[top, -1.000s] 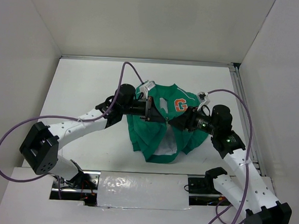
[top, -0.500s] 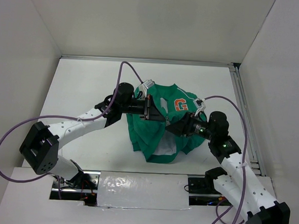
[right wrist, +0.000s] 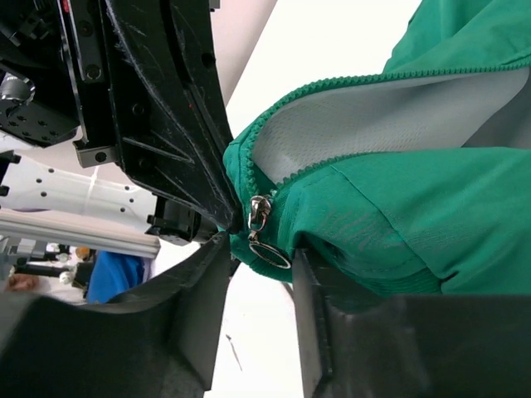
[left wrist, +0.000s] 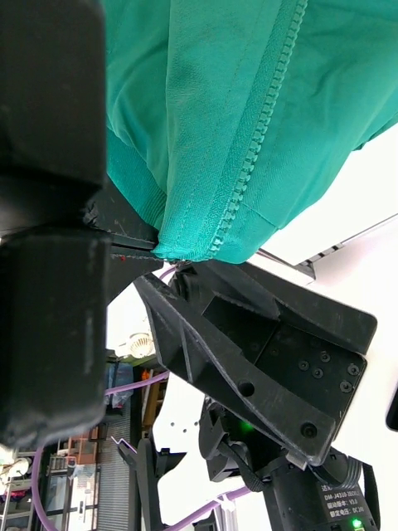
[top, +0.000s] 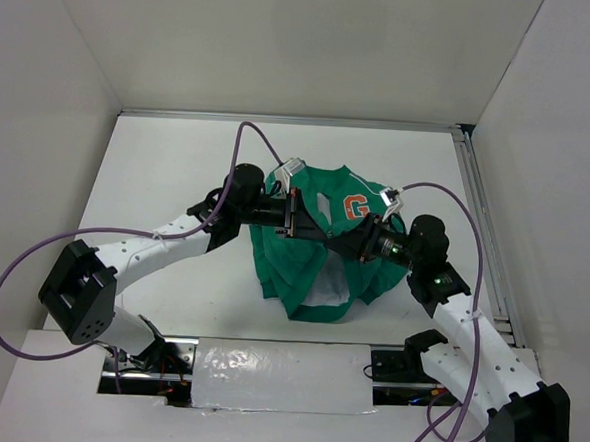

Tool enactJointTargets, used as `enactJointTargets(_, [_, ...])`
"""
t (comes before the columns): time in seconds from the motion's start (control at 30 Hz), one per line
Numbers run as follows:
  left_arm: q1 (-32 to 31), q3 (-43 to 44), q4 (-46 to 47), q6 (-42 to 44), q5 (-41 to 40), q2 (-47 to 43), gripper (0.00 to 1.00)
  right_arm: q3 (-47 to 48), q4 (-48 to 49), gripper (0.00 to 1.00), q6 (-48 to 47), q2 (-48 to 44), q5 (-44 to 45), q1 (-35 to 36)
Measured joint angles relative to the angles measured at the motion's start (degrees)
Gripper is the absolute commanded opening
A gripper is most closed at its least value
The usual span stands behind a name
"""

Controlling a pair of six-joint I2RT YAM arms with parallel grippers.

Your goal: Zip up the jacket

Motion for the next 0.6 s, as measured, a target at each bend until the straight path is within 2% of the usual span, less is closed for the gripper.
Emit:
enactJointTargets(0.43, [0.09,-0.50,0.74,0.00,-0.39,0.00,0.00,0.04,-1.92,0.20,-0.11,-1.14,1.11,0.00])
enactJointTargets(0.6, [-0.33,-0.50,-0.09,0.39,-1.99,0.00,0.00,0.13,-3.58,0.17,-0.13,-1.62,1.73,0.15])
